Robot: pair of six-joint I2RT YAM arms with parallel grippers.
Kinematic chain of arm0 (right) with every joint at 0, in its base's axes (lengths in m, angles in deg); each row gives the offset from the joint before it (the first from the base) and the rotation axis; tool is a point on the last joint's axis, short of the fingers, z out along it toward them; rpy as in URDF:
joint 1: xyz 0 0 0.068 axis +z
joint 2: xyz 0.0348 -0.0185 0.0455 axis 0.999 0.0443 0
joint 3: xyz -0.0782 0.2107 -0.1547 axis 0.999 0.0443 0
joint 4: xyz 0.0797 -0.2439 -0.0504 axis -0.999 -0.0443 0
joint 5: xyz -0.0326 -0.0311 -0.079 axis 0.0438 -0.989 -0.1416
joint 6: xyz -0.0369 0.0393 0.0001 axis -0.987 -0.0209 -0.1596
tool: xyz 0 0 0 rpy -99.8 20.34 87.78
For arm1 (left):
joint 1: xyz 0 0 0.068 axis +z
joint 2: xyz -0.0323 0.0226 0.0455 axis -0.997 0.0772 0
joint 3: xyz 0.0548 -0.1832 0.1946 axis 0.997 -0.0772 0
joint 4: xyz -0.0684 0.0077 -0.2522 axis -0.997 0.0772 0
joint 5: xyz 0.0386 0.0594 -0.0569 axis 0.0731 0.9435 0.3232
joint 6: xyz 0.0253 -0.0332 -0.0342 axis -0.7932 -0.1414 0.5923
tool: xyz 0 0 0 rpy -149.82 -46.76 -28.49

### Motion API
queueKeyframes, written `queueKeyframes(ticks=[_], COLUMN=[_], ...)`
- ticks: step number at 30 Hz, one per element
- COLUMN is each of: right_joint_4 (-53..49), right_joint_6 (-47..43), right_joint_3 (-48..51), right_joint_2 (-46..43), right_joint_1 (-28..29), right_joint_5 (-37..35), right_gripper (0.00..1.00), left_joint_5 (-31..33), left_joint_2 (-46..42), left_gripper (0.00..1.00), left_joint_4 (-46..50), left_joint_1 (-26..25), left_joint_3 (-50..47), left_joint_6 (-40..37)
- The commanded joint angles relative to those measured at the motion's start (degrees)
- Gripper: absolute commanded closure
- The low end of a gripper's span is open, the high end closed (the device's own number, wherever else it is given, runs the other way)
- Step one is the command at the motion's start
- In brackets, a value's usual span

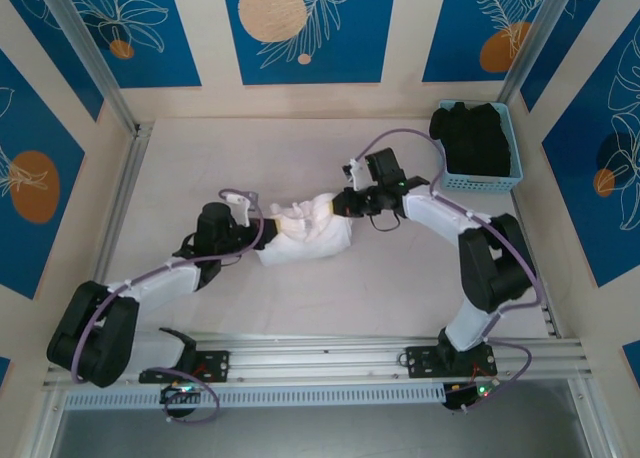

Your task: Fold the inside-out t-shirt

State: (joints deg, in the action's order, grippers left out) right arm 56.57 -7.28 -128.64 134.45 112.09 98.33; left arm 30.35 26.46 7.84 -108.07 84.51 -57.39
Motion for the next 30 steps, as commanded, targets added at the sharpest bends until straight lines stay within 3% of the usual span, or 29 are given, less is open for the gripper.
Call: queueKeyframes(ticks=[1,5,10,14,18,21,25,30], right_joint_4=[-2.9,-7.4,-15.5,-18.5,-16.2,-14.0,-11.9,-9.7], right_joint_6=[-2.2,-2.5,-4.6,-7.1,-7.8,-6.6,-4.4,-2.5], right_joint_3=[-6.5,-16.9,-31.6,-30.1,-19.3,-13.4,-11.2,-12.2], right_joint_2=[7.4,18.9,28.6,24.8,14.6,9.4,9.4,13.9], right_joint_1=[0.4,0.4,-0.3,-0.8,0.0,2.3,5.0,4.9], right_joint_5=[-1.8,-5.4,-13.2,-18.7,-19.8,-19.7,-18.7,-17.3], right_gripper=[1.00,0.94,0.77,0.63,0.56,0.52,0.52,0.62], left_joint_5=[6.5,10.3,14.0,12.9,14.7,10.3,6.8,5.6], left_joint_2=[4.6,15.3,25.6,25.2,17.4,11.6,8.9,14.8], left_gripper=[0.95,0.90,0.60,0.44,0.34,0.32,0.36,0.61], left_joint_4=[-0.6,-0.1,-3.9,1.3,11.9,13.2,12.0,10.4], left_joint_1=[2.4,4.8,8.5,10.5,10.3,9.3,7.2,6.7], left_joint_3=[3.8,10.0,16.0,19.1,16.3,11.4,8.2,10.3], left_joint_6=[-5.1,-8.7,-6.6,-6.6,-7.4,-4.0,-0.2,-0.2])
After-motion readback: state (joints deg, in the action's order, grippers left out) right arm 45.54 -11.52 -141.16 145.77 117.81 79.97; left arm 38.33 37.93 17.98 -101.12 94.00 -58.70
